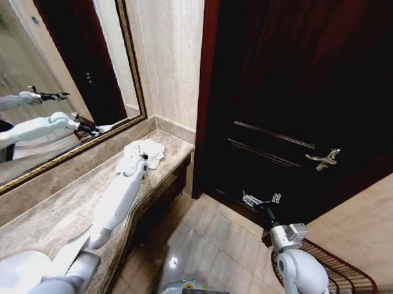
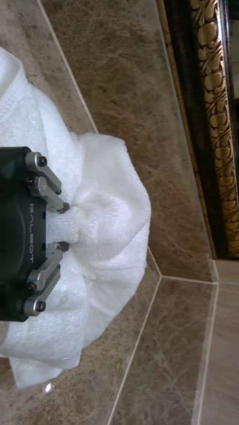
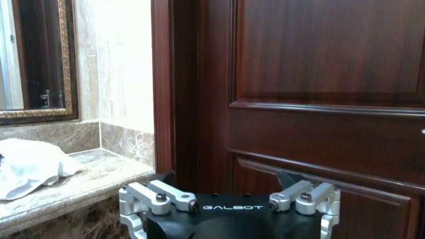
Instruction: Discard the used towel into the hamper.
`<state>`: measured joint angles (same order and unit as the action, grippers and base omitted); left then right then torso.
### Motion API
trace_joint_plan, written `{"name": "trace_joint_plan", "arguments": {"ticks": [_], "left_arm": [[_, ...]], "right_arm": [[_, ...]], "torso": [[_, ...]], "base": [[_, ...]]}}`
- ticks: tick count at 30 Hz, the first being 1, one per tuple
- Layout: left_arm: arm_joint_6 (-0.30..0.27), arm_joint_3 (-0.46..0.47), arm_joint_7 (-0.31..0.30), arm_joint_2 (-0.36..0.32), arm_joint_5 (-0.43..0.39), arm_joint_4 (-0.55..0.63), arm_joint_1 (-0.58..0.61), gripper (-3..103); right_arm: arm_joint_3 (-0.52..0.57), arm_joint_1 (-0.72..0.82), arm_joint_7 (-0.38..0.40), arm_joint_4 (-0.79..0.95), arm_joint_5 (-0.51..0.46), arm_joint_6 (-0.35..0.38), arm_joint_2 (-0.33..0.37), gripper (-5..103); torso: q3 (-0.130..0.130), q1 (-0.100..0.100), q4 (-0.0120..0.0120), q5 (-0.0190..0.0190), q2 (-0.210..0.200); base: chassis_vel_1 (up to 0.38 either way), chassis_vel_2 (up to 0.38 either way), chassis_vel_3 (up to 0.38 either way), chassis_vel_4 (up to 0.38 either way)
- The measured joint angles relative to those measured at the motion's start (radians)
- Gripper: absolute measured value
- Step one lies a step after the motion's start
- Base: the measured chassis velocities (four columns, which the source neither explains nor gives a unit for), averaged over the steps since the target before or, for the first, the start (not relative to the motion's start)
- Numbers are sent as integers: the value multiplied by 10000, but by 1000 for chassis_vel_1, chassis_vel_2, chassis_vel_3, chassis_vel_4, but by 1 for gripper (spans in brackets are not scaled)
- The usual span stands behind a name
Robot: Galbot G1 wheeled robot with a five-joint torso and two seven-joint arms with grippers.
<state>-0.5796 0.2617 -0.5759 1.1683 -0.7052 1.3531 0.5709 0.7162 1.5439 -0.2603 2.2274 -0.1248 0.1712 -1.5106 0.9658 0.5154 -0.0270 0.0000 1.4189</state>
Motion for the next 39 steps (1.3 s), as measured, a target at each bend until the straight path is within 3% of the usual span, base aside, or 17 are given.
{"name": "trace_joint_plan", "arguments": {"ticks": [3,8,11,12,15,16,19,21,24,25,28,31,34,35,38,39], "left_arm": [[93,11,15,-8,7,21,15,11],[309,11,98,-72,73,102,51,10],[1025,22,333,-179,438,304,167,10],[1025,22,333,-179,438,304,167,10],[2123,226,733,-385,910,921,515,10],[2123,226,733,-385,910,921,515,10],[2747,780,1373,-892,1198,2271,1296,10],[2802,912,1476,-1017,1218,2569,1474,10],[3103,1590,1981,-1693,1243,4296,2563,10],[3103,1590,1981,-1693,1243,4296,2563,10],[3319,2564,2203,-2136,1224,6264,4007,10],[3318,3096,2238,-2124,1242,7013,4735,10],[3631,3985,2464,-1501,2016,8035,6278,10],[3631,3985,2464,-1501,2016,8035,6278,10],[4462,4703,2881,-765,2940,8576,7650,10],[4462,4703,2881,-765,2940,8576,7650,10]], "right_arm": [[10,5,12,25,0,-11,6,100],[11,9,25,66,-3,-20,7,100],[4,22,61,105,-4,-51,-5,100],[4,22,61,105,-4,-51,-5,100],[-19,52,128,189,-32,-69,-24,100],[-19,52,128,189,-32,-69,-24,100],[-30,49,160,298,-78,-61,-26,100],[-31,44,162,310,-81,-58,-26,100],[-50,29,173,372,-104,-47,-40,100],[-50,29,173,372,-104,-47,-40,100],[-74,58,174,483,-174,-47,-71,100],[-67,81,174,569,-241,-46,-59,100],[69,178,179,841,-452,35,1,100],[69,178,179,841,-452,35,1,100],[191,273,203,1051,-603,126,143,100],[191,273,203,1051,-603,126,143,100]], "torso": [[0,0,-1,0,0],[1,1,-2,-2,0],[1,1,-3,-2,0],[1,1,-3,-2,0],[1,2,-4,-3,-1],[1,2,-4,-3,-1],[1,1,-4,-4,-1],[1,2,-3,-5,-1],[0,1,3,-6,0],[0,1,3,-6,0],[-1,0,-3,2,0],[-1,0,-2,-2,0],[-1,-1,0,-5,0],[-1,-1,0,-5,0],[-1,0,-2,0,1],[-1,0,-2,0,1]], "base": [[0,0,0,0],[0,0,0,0],[0,0,0,0],[0,0,0,0],[0,0,0,0],[0,0,0,0],[0,0,0,0],[0,0,0,0],[0,0,0,0],[0,0,0,0],[0,0,0,0],[0,0,0,0],[0,0,0,0],[0,0,0,0],[0,0,0,0],[0,0,0,0]]}}
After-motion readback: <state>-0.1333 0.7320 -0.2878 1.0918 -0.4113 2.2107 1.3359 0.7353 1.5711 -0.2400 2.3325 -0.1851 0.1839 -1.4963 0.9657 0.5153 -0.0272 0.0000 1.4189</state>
